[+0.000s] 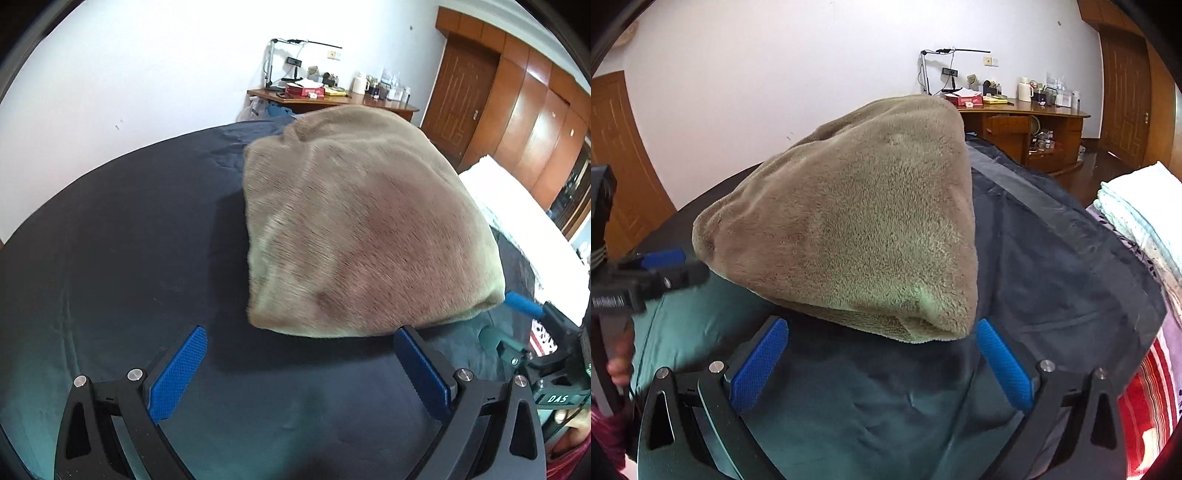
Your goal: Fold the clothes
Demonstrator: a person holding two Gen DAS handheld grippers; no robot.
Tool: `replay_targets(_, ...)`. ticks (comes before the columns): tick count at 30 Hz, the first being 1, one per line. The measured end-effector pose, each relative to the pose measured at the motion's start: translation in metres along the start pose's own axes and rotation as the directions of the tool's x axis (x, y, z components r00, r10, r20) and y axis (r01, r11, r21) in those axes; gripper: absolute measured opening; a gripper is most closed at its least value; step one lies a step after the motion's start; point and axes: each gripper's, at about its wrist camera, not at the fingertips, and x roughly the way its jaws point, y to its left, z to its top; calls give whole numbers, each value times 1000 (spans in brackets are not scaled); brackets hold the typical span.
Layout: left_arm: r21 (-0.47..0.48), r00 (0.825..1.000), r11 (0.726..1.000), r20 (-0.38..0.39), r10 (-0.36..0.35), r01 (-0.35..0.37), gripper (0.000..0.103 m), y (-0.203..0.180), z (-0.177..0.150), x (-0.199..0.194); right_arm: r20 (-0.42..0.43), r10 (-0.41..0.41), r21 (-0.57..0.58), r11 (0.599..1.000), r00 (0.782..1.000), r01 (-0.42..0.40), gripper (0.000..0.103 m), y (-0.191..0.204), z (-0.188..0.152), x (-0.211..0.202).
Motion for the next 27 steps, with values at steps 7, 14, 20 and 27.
replay_targets(7, 33, 999, 998, 2, 53, -53, 103, -9, -17, -6, 16, -86, -51, 995, 996, 87, 103, 3, -4, -11)
replay_targets(14, 65, 997, 996, 41, 60, -63, 103, -22, -19, -22, -4, -83, -45, 996, 997, 83, 103, -10, -6, 1)
replay_targets(20, 91, 997, 994, 50, 57, -62, 103, -29, -21, -27, 0, -95, -58, 994, 995, 95, 103, -8, -8, 1)
replay_targets(27, 107, 996, 992, 64, 64, -71, 103, -33, -23, -29, -11, -92, -51, 994, 996, 92, 103, -7, -12, 4)
